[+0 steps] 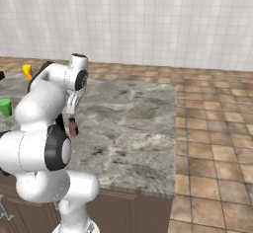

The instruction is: Place the drinks on the dining counter in a tight cluster.

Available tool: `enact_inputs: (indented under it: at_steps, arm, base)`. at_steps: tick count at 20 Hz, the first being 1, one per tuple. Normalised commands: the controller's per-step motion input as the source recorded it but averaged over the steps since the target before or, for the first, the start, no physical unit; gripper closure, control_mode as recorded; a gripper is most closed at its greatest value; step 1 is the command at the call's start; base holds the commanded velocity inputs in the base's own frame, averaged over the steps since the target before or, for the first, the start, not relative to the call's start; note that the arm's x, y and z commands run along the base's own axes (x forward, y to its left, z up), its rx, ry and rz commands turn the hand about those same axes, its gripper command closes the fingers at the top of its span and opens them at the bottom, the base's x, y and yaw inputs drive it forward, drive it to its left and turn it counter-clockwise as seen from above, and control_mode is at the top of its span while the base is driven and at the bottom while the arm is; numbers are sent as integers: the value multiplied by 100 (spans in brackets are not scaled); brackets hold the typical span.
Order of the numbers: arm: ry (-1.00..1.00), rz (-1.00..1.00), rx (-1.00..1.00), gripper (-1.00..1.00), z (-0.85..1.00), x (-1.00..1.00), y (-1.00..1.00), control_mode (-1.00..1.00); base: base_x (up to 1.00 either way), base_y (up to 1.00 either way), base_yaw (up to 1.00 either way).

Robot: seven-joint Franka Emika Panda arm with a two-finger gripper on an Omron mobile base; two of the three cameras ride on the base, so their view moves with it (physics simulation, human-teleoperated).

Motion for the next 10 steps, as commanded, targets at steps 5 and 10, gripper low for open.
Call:
enact_inputs:
  at_steps: [5,10]
  arm:
    - [0,-24,0,-100,60,-68,-15,-100]
    - [0,-25,0,-100,92,-64,-7,-100]
  base:
    - [0,0,0]
    - [0,0,0]
